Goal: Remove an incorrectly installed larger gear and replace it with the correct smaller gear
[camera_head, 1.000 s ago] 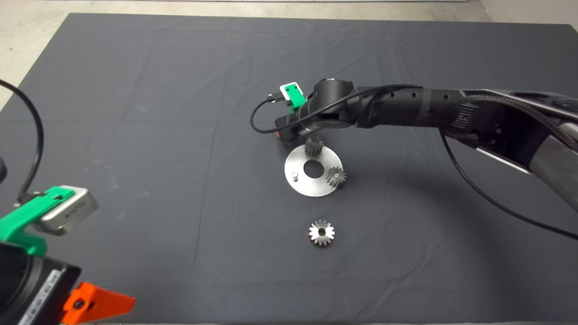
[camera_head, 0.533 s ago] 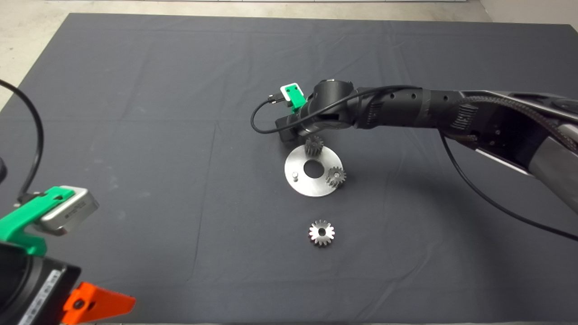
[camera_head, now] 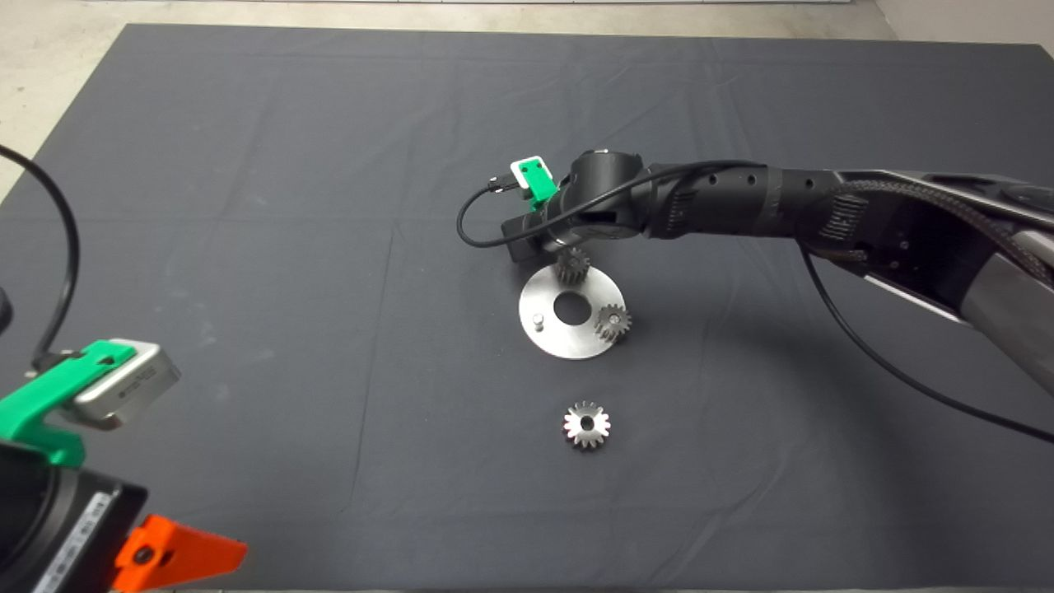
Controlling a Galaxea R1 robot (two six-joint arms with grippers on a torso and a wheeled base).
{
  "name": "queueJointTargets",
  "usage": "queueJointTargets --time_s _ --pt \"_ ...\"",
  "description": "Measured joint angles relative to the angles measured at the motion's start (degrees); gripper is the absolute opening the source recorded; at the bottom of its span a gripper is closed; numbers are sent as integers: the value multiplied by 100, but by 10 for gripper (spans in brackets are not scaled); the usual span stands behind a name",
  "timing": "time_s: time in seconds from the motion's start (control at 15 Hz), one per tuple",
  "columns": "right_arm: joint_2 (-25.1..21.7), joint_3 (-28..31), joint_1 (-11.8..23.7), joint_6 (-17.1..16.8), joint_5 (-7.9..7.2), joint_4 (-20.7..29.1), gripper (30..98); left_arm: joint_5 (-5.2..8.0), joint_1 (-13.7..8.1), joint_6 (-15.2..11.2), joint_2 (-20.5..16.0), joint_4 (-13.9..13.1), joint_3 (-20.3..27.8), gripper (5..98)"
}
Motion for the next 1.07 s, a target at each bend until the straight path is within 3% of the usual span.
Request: queueJointTargets --time_s 0.87,1.07 --pt "9 26 -17 -61 -23 -69 401 2 0 0 2 -1 0 976" --pt "-52 335 16 -59 -123 -71 401 0 0 0 2 0 0 976"
